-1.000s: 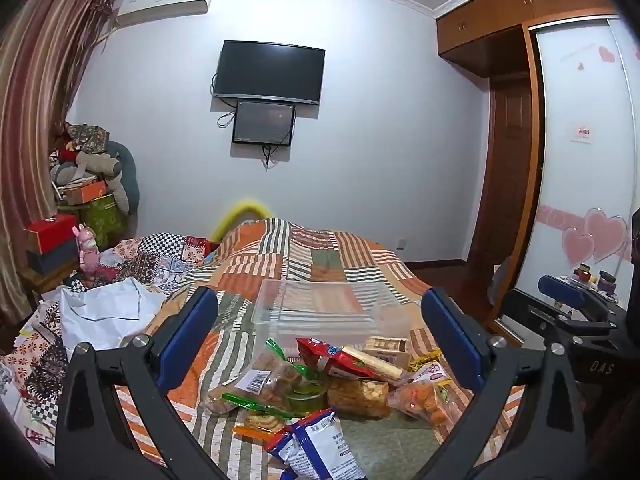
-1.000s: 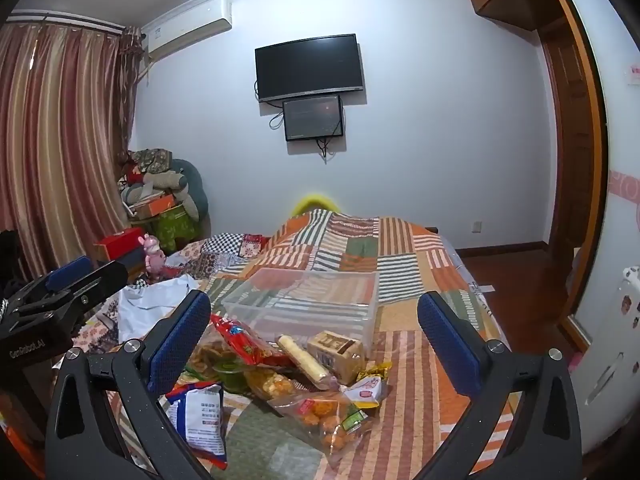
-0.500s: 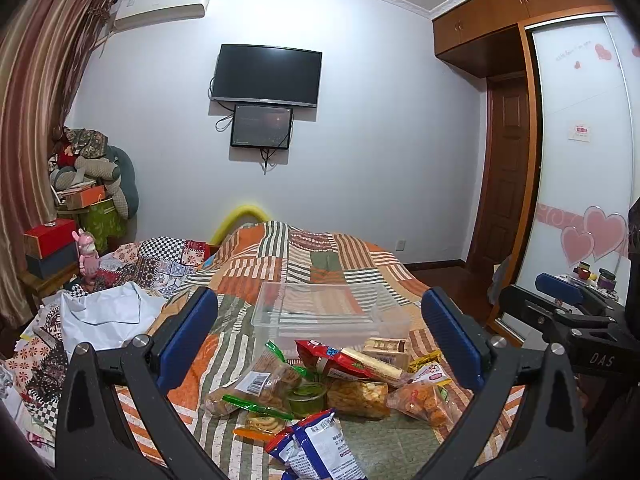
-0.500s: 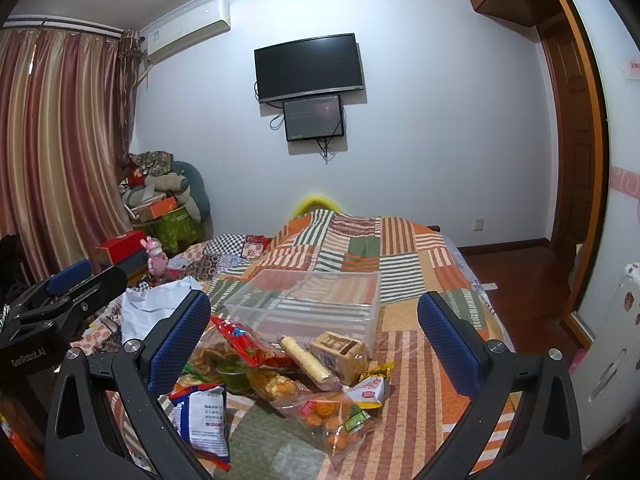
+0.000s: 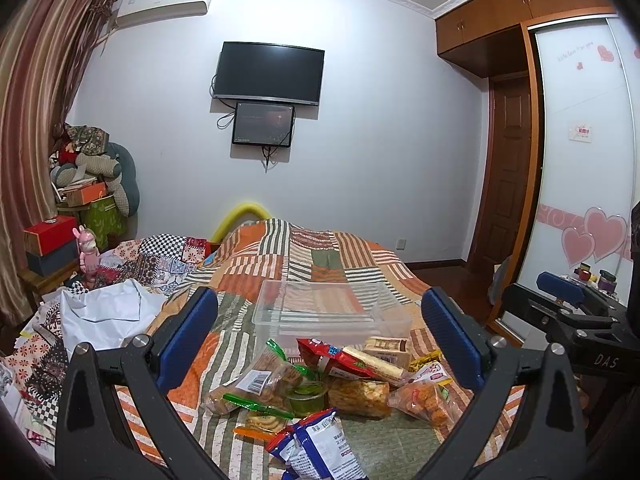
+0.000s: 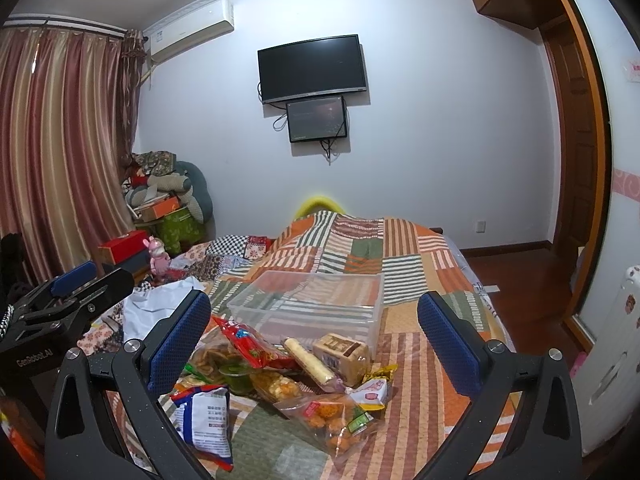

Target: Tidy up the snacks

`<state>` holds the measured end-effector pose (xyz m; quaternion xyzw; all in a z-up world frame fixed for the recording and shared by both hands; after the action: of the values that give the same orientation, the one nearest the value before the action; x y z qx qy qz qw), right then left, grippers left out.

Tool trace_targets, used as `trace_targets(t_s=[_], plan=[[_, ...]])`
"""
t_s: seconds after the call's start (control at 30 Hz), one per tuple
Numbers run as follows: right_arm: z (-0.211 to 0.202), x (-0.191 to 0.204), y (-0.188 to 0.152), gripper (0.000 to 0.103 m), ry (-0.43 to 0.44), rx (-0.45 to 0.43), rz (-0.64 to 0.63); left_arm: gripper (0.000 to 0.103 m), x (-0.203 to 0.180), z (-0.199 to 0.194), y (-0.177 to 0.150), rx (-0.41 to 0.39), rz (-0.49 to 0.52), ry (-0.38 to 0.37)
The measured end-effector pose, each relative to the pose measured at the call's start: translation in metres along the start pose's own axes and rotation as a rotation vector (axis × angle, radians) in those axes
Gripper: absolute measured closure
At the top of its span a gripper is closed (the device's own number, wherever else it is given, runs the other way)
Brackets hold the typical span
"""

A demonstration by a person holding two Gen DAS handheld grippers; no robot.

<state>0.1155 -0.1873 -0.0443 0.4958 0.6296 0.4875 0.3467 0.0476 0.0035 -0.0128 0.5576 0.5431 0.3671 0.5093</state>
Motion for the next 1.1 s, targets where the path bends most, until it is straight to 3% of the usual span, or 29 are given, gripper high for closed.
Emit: trace_targets(t_s=[1.1], plan=[[0.0007,-0.0010,0.0019,0.000,0.001,0.008,0.006,0.000,0.0037,0.0001,-0.0019,0.009,-0.011,-0.003]])
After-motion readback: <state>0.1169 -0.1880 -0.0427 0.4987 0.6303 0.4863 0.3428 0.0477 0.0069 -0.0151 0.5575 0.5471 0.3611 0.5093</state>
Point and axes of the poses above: each gripper's, at about its wrist camera, not at the fingertips, and z roughly the way its jaws point, x to its left, y to its top, the point moved 5 cm from there along z, roughly the way its jaws point, and after that the axes turned 11 degrees about -y, right-handed, at the moved point
